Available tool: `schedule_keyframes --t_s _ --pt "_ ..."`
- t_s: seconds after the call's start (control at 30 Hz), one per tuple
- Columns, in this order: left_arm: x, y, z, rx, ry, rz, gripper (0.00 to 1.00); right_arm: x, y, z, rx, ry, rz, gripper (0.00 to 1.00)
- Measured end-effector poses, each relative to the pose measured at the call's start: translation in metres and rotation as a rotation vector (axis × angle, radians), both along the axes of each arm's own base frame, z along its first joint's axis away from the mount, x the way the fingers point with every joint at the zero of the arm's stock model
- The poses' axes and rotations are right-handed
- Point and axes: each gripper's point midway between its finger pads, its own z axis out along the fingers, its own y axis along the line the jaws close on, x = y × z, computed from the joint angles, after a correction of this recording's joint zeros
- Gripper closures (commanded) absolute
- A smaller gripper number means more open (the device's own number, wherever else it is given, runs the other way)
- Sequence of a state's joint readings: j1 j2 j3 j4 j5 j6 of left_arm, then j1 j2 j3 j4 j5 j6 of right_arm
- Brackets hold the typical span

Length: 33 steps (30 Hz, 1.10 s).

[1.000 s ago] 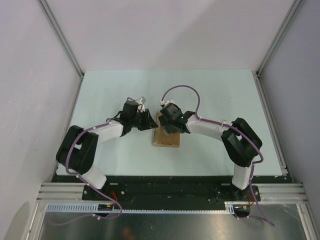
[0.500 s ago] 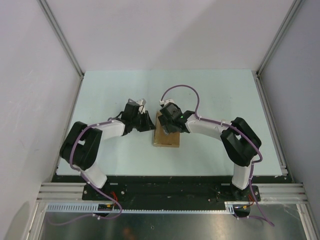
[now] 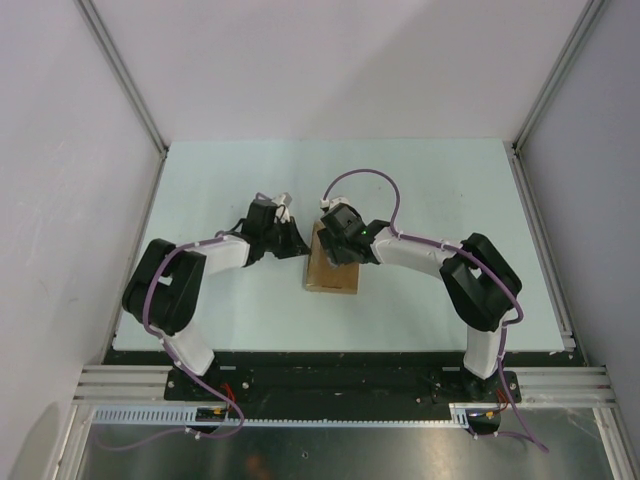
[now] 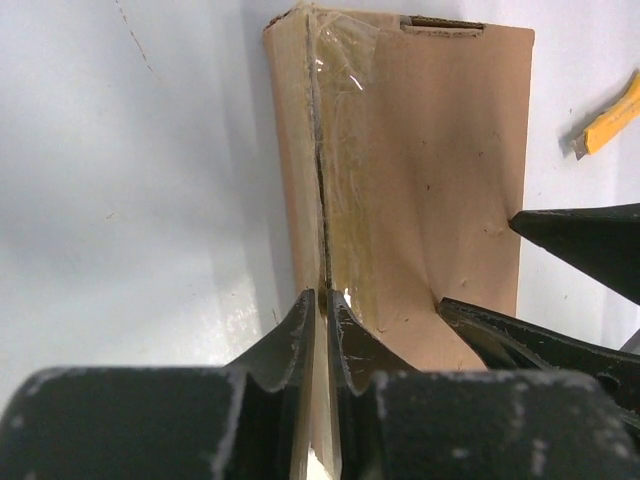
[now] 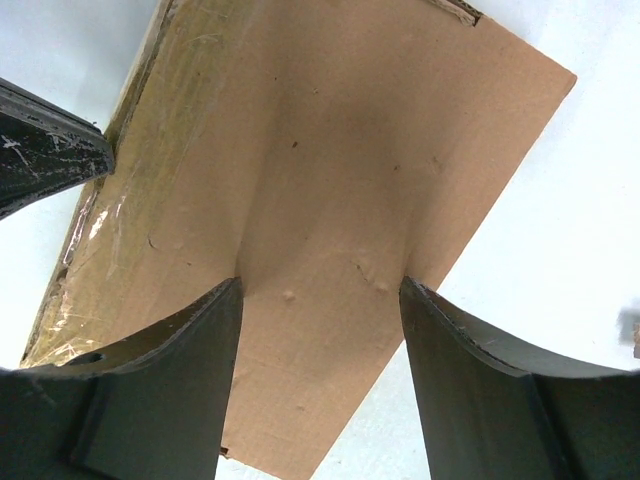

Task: Unpack the express box

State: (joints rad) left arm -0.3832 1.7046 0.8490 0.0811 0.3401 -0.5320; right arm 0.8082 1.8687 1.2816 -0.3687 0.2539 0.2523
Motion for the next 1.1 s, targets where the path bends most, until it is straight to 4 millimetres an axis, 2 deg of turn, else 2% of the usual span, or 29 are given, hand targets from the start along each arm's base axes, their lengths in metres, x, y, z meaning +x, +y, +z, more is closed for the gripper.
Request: schedule_keyframes --t_s 0.4,0.53,0.63,0.73,0.83,0.87,0.97,1.1 --pt "0.000 0.004 -0.005 -0.080 0.070 0.011 0.94 0.001 0.001 -0.001 0.015 0.009 -0.014 0.35" --pt "0.000 0.013 -0.012 -0.058 0.097 0.039 0.95 0.002 0.001 -0.001 0.020 0.011 -0.023 0.35" --pt "-0.001 0.021 -0.026 -0.031 0.139 0.072 0.95 0.002 0.000 -0.001 0.022 0.011 -0.029 0.36" --pt "-0.001 0.023 -0.026 -0.036 0.149 0.076 0.94 0.002 0.000 -0.001 0.027 0.013 -0.036 0.36" --pt "-0.001 0.022 -0.026 -0.037 0.154 0.073 0.86 0.003 0.000 -0.001 0.030 0.013 -0.041 0.36" --pt "-0.001 0.022 -0.026 -0.038 0.157 0.071 0.79 0.003 0.000 -0.001 0.030 0.013 -0.042 0.36" --pt "-0.001 0.020 -0.024 -0.054 0.168 0.058 0.69 0.003 0.000 -0.001 0.031 0.013 -0.042 0.35" --pt "-0.004 0.015 -0.021 -0.073 0.182 0.028 0.67 0.004 0.000 0.000 0.034 0.012 -0.045 0.35"
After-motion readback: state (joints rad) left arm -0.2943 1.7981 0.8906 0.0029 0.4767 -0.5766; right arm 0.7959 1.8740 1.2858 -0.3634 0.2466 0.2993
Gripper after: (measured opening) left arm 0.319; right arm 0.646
